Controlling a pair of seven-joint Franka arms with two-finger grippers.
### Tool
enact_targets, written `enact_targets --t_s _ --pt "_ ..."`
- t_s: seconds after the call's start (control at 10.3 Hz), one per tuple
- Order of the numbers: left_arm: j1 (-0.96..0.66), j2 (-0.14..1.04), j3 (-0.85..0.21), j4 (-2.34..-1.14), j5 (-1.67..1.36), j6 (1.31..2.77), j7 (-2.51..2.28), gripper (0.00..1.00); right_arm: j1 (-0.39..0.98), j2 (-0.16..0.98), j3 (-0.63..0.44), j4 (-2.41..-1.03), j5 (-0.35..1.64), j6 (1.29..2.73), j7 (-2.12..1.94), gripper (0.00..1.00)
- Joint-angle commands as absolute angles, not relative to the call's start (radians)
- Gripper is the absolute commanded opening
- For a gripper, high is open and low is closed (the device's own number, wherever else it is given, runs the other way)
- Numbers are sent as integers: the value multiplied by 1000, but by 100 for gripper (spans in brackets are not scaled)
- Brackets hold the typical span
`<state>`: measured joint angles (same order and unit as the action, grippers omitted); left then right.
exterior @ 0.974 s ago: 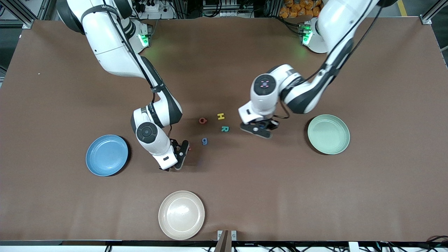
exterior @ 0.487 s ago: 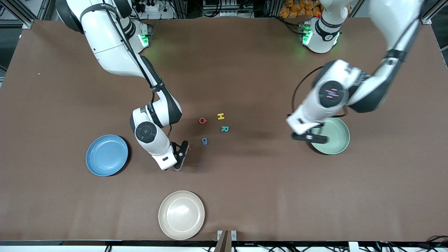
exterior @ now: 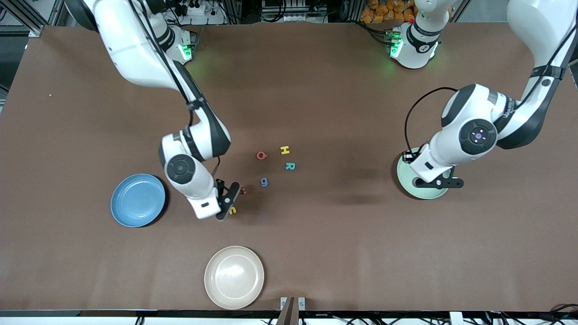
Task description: Sort upper and lower case letters into plates
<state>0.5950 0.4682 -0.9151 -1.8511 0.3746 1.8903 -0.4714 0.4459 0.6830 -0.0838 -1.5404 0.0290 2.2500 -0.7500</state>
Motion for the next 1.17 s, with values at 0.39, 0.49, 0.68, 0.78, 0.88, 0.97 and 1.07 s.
enact_targets --t_s 0.39,0.49,0.68,0.78,0.88,0.97,1.07 --pt "661 613 -850 -1856 371 1904 -482 0 397 597 -305 -1647 32 2180 -716 0" --pt "661 627 -839 -1856 373 1908 -482 0 391 586 -331 -1667 34 2178 -712 0" --pt "652 647 -819 -1855 402 1911 -482 7 341 580 -339 -1698 41 2178 -710 0" --pt "652 652 -815 -1855 409 1911 -482 15 312 583 -341 -1698 41 2177 -712 0" --pt "653 656 -815 -1855 413 1911 -482 21 298 589 -341 -1698 41 2178 -712 2" --pt "650 657 -813 -1855 419 1911 -482 44 287 592 -339 -1698 41 2178 -712 33" --pt "650 655 -813 -1855 429 1911 -480 66 279 594 -339 -1698 44 2180 -710 93"
